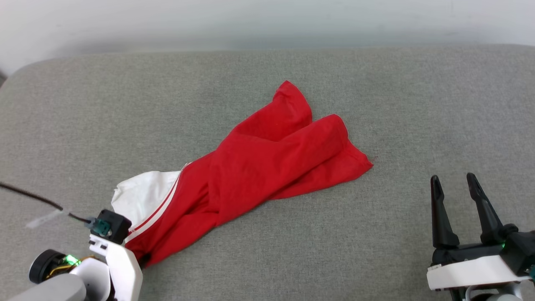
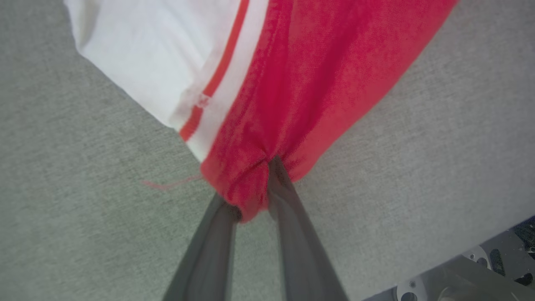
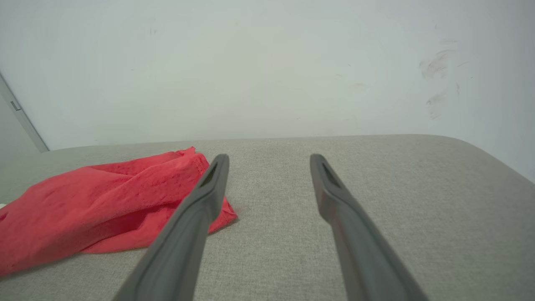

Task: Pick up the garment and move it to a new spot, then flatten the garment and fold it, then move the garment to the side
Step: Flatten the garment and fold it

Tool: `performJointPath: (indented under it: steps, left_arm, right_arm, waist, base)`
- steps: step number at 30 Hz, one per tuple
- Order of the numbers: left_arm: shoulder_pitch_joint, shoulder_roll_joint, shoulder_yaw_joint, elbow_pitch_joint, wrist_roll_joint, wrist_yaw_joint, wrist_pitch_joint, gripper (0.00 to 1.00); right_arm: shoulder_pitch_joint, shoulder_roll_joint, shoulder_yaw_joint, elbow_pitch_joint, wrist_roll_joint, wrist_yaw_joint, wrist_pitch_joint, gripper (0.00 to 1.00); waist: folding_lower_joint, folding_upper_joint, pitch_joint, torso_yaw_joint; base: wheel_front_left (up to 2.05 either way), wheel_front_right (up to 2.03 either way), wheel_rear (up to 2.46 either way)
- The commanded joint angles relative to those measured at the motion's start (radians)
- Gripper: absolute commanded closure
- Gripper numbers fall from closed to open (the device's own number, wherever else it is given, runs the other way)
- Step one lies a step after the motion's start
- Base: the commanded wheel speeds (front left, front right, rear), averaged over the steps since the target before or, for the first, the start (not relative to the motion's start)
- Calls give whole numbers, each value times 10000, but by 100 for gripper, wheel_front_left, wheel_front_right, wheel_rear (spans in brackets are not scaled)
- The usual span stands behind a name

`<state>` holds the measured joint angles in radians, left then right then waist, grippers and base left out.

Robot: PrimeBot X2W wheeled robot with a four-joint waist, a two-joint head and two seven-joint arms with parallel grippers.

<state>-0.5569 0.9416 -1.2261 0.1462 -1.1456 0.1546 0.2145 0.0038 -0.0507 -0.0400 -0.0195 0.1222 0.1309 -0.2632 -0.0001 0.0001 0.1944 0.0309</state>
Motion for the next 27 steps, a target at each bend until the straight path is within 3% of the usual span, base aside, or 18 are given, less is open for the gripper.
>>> performJointPath:
  steps: [1, 10, 15, 20, 24, 27]
  left_arm:
    - [298, -47, -78, 57, 3, 69, -88, 0]
    - [-1128, 1117, 945, -831, 524, 492, -596, 0]
    - [-2529, 1428, 1461, -1319, 1076, 208, -220, 0]
    - [-4150, 845, 1482, -1404, 1772, -376, 822, 0]
    - [-5265, 2, 1237, -1178, 2155, -995, 1845, 0]
    - [-5835, -726, 1120, -833, 1839, -1463, 2611, 0]
  right_arm:
    - [125, 10, -45, 34, -5, -3, -23, 0]
    - [186, 9, -22, 29, 43, -3, -23, 0]
    - [40, 9, 34, -7, 81, -3, -23, 0]
    - [-180, 9, 93, -60, 68, -3, -23, 0]
    - [-401, 10, 115, -123, 45, -3, -23, 0]
    - [-548, 9, 117, -175, 28, -3, -23, 0]
  waist:
    - [1, -1, -87, 55]
    - [1, -1, -404, 105]
    - [1, -1, -297, 23]
    - [1, -1, 38, -215]
    - [1, -1, 415, -448]
    - [1, -1, 740, -665]
  base:
    - [0, 0, 0]
    - [0, 0, 0]
    - [0, 0, 0]
    - [0, 0, 0]
    - [0, 0, 0]
    - [0, 0, 0]
